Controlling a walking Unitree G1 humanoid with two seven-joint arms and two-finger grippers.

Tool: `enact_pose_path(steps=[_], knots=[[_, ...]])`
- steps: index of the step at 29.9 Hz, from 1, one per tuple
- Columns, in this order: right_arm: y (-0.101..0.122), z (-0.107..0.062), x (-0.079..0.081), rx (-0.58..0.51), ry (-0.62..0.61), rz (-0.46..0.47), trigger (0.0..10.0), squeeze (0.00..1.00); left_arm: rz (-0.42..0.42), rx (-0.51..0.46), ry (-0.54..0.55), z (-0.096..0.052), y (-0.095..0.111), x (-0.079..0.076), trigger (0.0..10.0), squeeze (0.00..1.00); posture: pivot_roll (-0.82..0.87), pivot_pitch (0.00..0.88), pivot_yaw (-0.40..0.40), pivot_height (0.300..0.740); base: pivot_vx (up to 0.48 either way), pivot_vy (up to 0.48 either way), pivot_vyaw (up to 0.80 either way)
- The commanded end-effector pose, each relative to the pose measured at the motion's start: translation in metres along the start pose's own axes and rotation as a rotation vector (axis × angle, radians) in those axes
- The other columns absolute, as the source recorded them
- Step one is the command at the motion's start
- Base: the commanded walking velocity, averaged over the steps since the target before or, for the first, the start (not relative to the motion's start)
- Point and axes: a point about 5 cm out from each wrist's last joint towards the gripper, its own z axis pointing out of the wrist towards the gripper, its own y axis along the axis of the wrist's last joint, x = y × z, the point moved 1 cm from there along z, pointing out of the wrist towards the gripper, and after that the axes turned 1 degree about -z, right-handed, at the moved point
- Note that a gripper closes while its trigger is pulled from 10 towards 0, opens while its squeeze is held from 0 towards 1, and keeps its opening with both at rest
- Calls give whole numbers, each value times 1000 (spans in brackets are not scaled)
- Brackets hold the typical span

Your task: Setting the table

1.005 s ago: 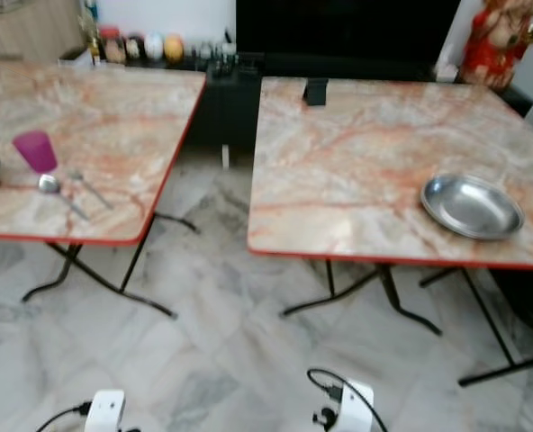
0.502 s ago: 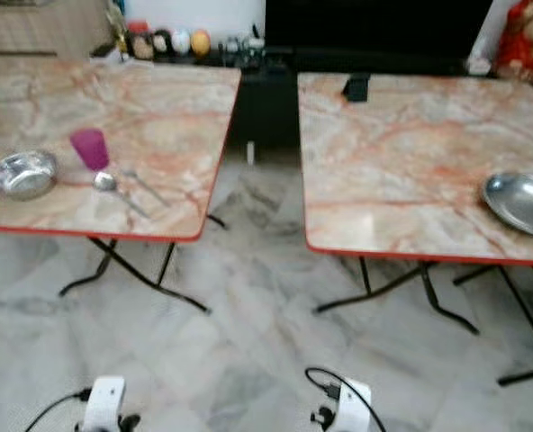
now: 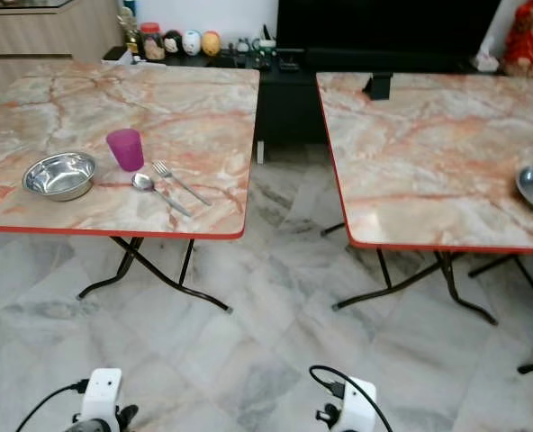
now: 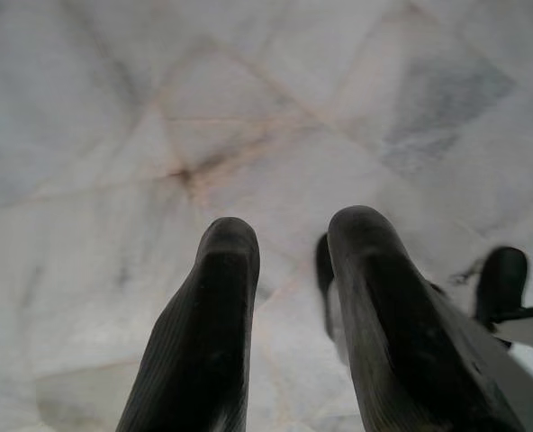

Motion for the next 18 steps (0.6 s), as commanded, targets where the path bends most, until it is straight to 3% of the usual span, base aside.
enact_pose_path(steps=[1, 10, 18], knots=[[3, 0, -4, -7, -5, -8, 10000, 0, 1, 19, -2, 0, -5, -3, 10000, 0, 50, 0, -19, 727, 0, 0, 0], [4, 0, -4, -7, 2, -32, 10000, 0, -6, 9, -8, 0, -2, -3, 10000, 0, 48, 0, -23, 727, 0, 0, 0], [3, 0, -4, -3, 0, -35, 10000, 0, -88, -5, 22, -2, -2, 11, 10000, 0, 45, 0, -24, 727, 0, 0, 0]])
